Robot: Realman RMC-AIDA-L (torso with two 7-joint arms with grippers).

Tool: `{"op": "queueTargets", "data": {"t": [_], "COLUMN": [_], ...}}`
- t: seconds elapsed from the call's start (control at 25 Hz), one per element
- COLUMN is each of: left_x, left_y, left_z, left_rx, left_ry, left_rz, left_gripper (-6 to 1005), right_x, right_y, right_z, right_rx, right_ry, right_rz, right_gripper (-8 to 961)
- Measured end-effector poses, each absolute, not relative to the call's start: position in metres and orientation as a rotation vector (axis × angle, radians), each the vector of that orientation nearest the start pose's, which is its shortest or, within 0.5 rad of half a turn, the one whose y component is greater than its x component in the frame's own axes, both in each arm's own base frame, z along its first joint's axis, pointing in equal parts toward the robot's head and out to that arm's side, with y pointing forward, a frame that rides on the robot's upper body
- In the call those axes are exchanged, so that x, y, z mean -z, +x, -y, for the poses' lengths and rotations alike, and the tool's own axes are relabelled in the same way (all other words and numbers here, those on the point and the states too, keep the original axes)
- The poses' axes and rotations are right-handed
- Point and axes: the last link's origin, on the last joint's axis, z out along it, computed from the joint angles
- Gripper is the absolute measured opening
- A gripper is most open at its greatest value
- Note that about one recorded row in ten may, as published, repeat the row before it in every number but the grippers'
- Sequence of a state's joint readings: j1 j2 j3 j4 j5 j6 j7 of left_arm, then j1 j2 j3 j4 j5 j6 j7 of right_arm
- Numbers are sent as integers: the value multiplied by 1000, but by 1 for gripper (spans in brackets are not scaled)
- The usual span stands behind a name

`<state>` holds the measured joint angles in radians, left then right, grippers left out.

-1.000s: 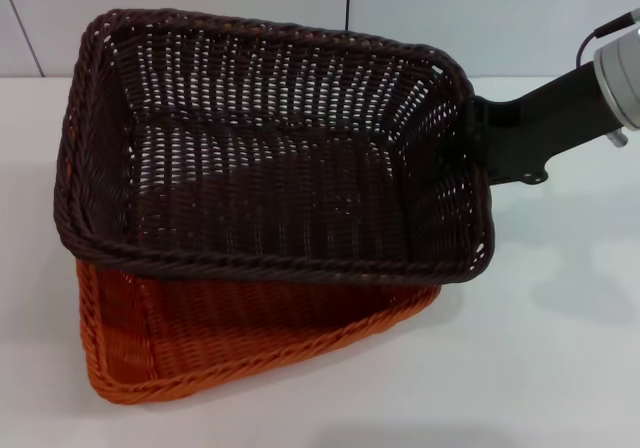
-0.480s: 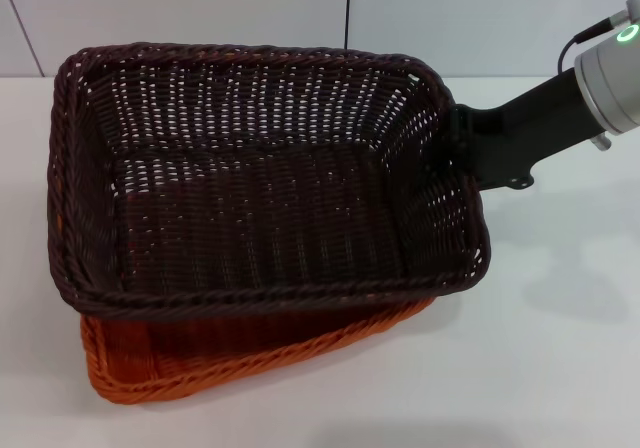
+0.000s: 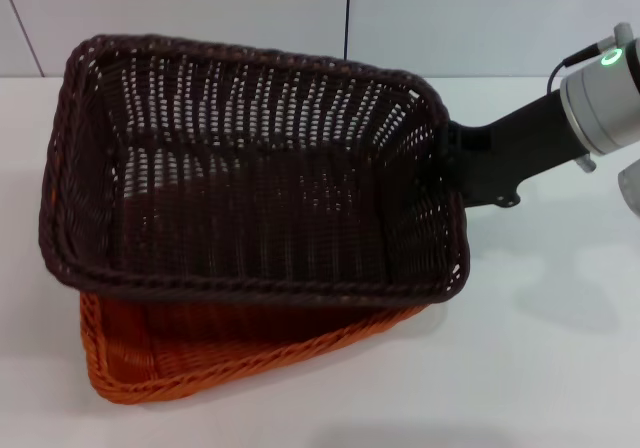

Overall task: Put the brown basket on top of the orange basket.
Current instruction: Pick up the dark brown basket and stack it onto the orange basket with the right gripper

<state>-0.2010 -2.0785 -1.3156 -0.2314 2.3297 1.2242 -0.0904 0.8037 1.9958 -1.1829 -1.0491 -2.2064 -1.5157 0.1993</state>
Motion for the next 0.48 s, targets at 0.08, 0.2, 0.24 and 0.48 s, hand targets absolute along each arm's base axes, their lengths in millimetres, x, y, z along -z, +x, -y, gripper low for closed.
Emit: {"op": "queueTargets", "data": {"t": [0.08,0.2,0.24,0.48], "left_x": [-54,-54,-54,-55], "left_y": [-411,-413,-413,-414], "left_z": [-256,-255,-255,-255], "left_rx": [570,563,562,559], "left_ry": [-1060,-1059,-1058,-1055], "left_rz": [668,673,674,673], "left_gripper": [760,760,760,760], "right_x": [-11,-7,-7,-4], "right_y": [134,135,135,140], "right_z": [-396,-394,-394,-390], "right_rx": [209,177,177,184], "right_ry": [-2193,-2198,-2198,-2220], "right_rz": [2117,2082,2082,2046], "right_gripper": [228,241,245,269]}}
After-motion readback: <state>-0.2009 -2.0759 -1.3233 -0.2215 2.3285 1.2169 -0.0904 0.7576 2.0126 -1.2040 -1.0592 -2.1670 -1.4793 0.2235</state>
